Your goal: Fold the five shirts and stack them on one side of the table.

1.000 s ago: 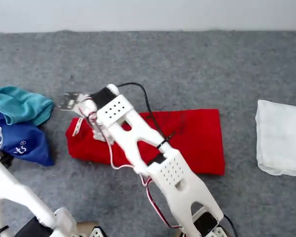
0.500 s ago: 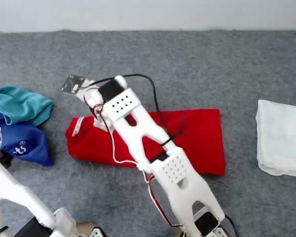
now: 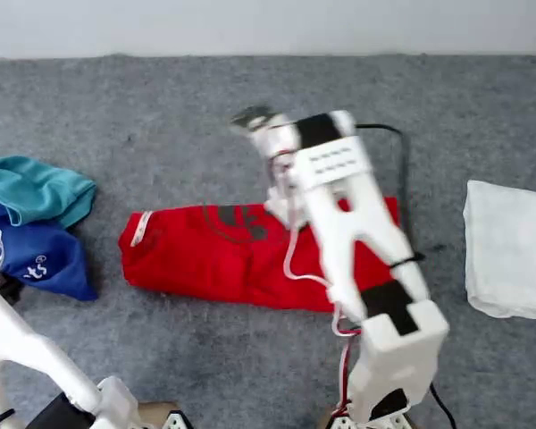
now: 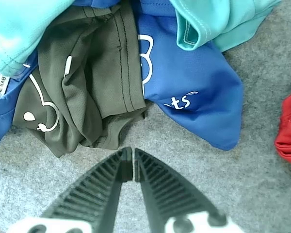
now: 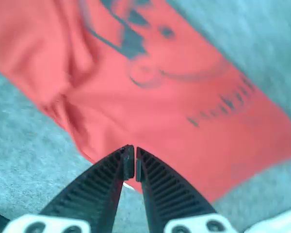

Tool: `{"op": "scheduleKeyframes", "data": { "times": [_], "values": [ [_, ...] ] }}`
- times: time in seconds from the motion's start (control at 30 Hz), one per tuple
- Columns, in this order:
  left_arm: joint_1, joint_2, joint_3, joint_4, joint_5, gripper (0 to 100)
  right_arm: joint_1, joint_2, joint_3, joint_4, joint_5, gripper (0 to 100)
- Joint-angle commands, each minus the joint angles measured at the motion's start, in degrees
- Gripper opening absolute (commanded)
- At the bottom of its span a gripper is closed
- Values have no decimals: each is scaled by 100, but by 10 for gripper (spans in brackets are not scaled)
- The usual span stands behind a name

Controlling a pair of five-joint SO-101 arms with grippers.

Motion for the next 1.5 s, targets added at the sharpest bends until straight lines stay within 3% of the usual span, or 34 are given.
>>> {"op": "scheduleKeyframes", "data": {
  "times": [0.0,0.17,0.6,0.97,1.07,1.2,1.47],
  "values": [
    [9,-167,-268,-9,-123,14,637,-690,290,154,-185,52],
    [220,-167,-251,9,-413,14,1341,-1059,1231,-444,-607,258],
    [905,-158,-242,0,-396,14,2105,-1560,4255,-3248,-633,250],
    [905,-158,-233,35,-387,14,2114,-312,4369,-3758,-1152,248],
    [897,-158,-233,44,-387,14,2132,-277,4246,-3662,-1116,195],
    [905,-167,-163,44,-387,14,2123,-207,4123,-3626,-879,20],
    [897,-211,92,44,-387,14,2536,-611,3719,-2967,-202,10]
  ]
}}
